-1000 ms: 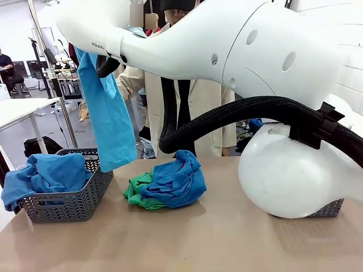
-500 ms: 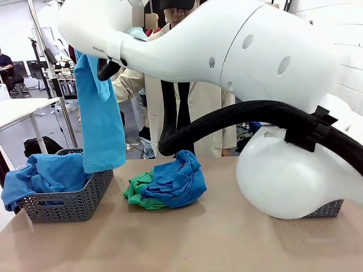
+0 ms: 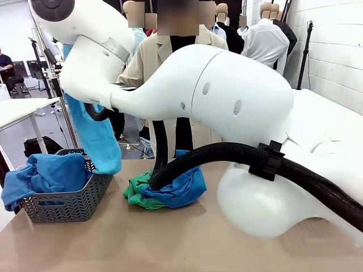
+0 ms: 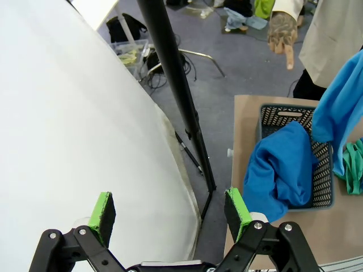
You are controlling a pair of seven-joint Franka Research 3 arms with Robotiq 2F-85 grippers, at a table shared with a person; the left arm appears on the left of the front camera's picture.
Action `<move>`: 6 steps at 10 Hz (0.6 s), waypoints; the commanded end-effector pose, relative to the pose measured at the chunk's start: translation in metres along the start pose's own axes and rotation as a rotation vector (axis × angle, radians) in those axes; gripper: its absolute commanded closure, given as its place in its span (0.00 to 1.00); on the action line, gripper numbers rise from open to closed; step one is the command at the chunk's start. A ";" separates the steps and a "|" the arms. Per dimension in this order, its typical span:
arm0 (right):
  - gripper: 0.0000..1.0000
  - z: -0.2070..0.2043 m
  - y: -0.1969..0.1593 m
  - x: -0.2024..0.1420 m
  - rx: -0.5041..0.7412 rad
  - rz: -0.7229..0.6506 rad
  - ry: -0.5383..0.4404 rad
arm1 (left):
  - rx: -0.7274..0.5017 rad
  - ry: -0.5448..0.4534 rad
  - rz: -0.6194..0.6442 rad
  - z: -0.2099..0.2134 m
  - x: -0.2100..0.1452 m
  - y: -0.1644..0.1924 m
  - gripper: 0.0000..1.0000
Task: Sort the tops and bottoms.
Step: Sort the clothes according to human instructions.
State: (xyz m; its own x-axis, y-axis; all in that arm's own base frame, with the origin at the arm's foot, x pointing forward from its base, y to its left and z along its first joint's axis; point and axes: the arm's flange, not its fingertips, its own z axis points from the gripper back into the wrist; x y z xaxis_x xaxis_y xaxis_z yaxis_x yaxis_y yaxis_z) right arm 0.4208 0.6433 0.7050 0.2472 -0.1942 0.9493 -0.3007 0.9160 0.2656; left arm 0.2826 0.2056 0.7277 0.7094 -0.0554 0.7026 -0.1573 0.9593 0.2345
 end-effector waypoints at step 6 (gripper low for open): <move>1.00 -0.176 0.308 0.063 0.273 -0.298 0.121 | 0.001 -0.001 0.003 0.000 0.001 0.000 0.00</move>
State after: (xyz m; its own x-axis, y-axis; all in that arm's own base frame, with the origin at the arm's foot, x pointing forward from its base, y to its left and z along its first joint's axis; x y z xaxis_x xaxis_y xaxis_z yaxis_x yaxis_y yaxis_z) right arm 0.3574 0.6911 0.6916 0.4032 -0.3965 0.8248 -0.4326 0.7116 0.5536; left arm 0.2825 0.2056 0.7278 0.7092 -0.0553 0.7029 -0.1575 0.9593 0.2344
